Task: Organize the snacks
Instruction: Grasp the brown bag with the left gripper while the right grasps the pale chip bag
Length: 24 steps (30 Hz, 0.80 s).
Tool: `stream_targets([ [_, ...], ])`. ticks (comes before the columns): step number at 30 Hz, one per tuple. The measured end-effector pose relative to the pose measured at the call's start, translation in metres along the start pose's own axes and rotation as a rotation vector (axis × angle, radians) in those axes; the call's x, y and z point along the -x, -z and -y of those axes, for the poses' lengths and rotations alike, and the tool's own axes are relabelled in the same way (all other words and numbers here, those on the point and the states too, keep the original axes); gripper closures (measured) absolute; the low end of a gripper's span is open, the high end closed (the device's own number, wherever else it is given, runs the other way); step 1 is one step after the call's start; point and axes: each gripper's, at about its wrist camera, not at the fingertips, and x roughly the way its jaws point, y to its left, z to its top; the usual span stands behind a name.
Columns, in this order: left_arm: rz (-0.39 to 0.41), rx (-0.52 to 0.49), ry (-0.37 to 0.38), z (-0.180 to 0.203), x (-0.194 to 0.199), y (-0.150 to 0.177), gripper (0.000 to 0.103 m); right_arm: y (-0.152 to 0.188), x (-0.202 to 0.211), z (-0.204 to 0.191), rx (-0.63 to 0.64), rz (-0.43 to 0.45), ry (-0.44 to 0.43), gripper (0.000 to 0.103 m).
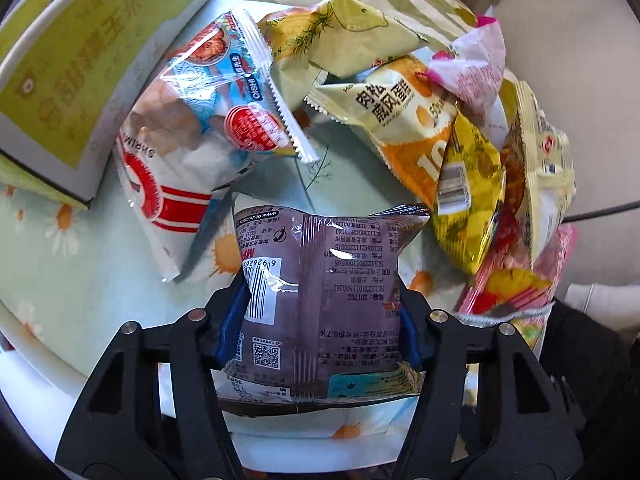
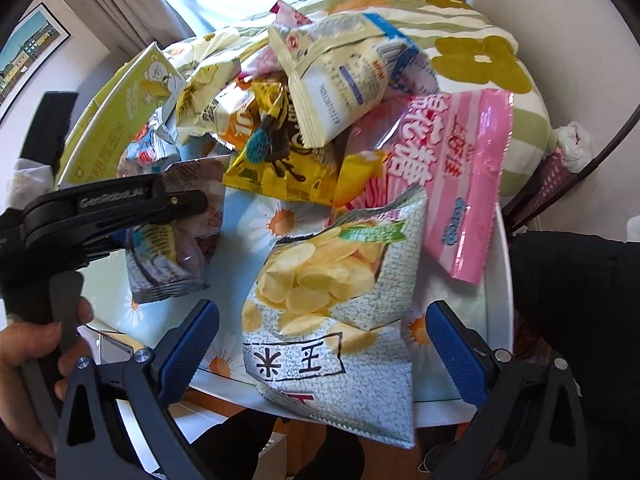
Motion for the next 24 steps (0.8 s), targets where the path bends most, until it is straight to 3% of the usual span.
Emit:
stream_targets([
  [10, -0.015, -0.030, -0.017, -0.005, 0.005, 0.009, 0.046, -0.001, -0.013, -0.005, 0.003, -0.017, -0.010, 0.007],
  [15, -0.013, -0.035, -0.014, -0.009, 0.007, 0.014, 0.046, -0.002, -0.020, -0.004, 0.004, -0.038, 0.001, 0.028],
  [24, 0.001, -0.060, -0.008, -0.006, 0.027, 0.024, 0.046, 0.001, -0.012, -0.012, 0.029, -0.028, 0.004, 0.048],
])
